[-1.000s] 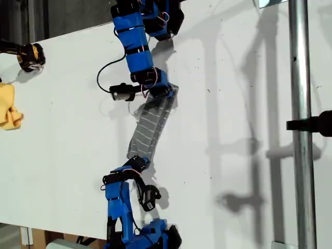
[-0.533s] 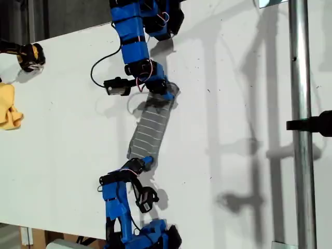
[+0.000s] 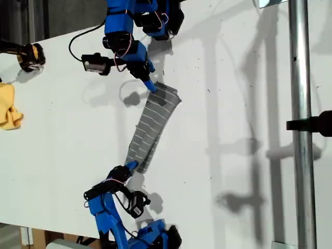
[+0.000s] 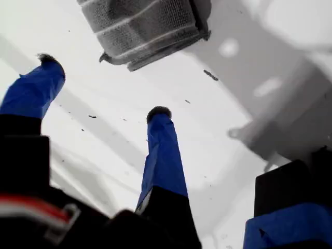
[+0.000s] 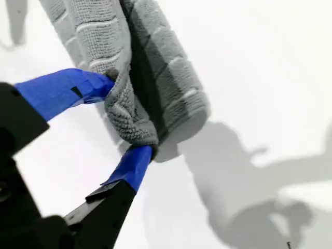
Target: Grasp corners of a towel and fold twice.
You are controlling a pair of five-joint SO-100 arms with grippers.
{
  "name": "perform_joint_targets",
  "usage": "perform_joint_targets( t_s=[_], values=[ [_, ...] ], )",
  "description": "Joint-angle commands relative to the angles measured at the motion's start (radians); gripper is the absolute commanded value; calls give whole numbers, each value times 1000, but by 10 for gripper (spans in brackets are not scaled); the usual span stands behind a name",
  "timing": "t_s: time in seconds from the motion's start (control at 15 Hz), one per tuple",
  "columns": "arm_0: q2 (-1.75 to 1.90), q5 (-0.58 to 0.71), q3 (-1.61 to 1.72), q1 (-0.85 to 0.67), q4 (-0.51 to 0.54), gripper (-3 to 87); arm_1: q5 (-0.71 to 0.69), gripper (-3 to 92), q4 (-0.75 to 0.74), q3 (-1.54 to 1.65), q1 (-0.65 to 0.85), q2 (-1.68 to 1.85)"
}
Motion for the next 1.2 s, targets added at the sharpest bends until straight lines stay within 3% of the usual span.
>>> perform_joint_targets(
  t_s=[0.0, 0.2, 0.27, 0.33, 0.4, 0.6, 0.73, 0.87, 1.0, 1.13],
  values=[
    [75, 49, 17, 43, -15, 211, 3, 346, 2, 54, 8, 130],
    [35, 49, -46, 138, 25, 203, 3, 346, -8, 75, 11, 156],
    [-18, 57, -118, 164, 92, 203, 2, 346, -9, 75, 12, 156],
    [-72, 52, -184, 169, 156, 140, -2, 346, -14, 77, 14, 156],
    [-64, 55, -160, 170, 153, 89, -3, 346, -20, 77, 14, 156],
    [-40, 48, -127, 150, 140, 217, 3, 344, -32, 94, -3, 163],
    [0, 46, -97, 158, 137, 215, 11, 340, -46, 120, -12, 184],
    [121, 32, 26, 158, 91, 169, 34, 340, -54, 176, -25, 239],
    [411, 5, 282, 161, -44, 90, 77, 340, -48, 256, -49, 376],
    [735, -60, 549, 161, -173, 85, 135, 328, -43, 367, -84, 577]
  ],
)
